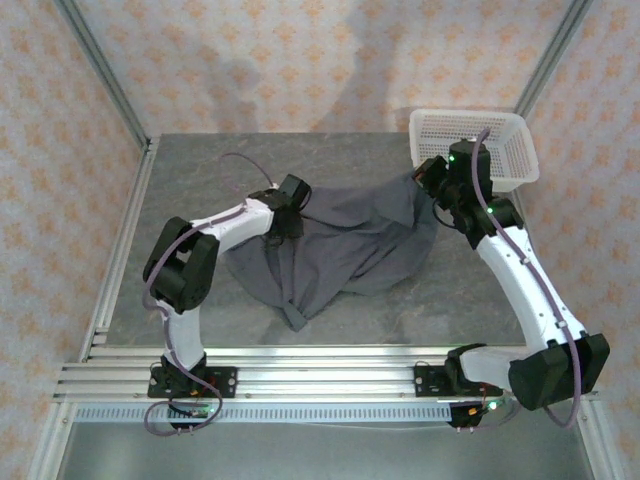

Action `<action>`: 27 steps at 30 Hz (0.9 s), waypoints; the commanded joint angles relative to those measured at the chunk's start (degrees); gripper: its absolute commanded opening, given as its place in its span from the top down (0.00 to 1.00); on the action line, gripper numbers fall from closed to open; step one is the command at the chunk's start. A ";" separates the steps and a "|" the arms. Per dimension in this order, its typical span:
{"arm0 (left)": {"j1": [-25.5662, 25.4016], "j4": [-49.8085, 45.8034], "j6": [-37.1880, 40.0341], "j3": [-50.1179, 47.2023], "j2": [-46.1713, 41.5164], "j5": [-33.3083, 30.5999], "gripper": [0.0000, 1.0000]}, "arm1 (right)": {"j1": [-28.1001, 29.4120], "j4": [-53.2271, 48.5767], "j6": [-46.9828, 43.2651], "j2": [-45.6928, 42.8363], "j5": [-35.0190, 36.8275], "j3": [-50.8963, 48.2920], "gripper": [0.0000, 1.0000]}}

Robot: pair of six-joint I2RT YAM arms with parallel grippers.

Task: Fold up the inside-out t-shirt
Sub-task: Flatten out the T-shirt at the center of the table.

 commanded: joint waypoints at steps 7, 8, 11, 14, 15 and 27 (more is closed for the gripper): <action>4.80 1.73 0.41 -7.46 -6.23 -0.82 0.90 | 0.01 0.21 -0.62 -0.85 2.37 -0.49 1.00; 5.02 1.56 0.41 -7.66 -6.37 -0.73 0.92 | 0.02 0.29 -0.44 -0.86 2.40 -0.39 1.00; 5.30 1.87 0.34 -8.60 -7.13 0.14 0.95 | 0.01 0.06 -0.32 -0.70 2.30 0.05 1.00; 5.28 3.07 0.13 -10.22 -9.13 3.44 0.96 | 0.00 -0.56 -0.64 -1.01 2.70 0.19 1.00; 5.30 3.61 -0.26 -11.26 -10.44 4.09 0.96 | -0.03 -0.65 -0.74 -1.18 2.76 0.23 1.00; 9.09 3.16 -2.78 -25.49 -30.21 1.40 0.76 | -0.01 -0.81 -0.88 -1.70 3.46 -0.48 1.00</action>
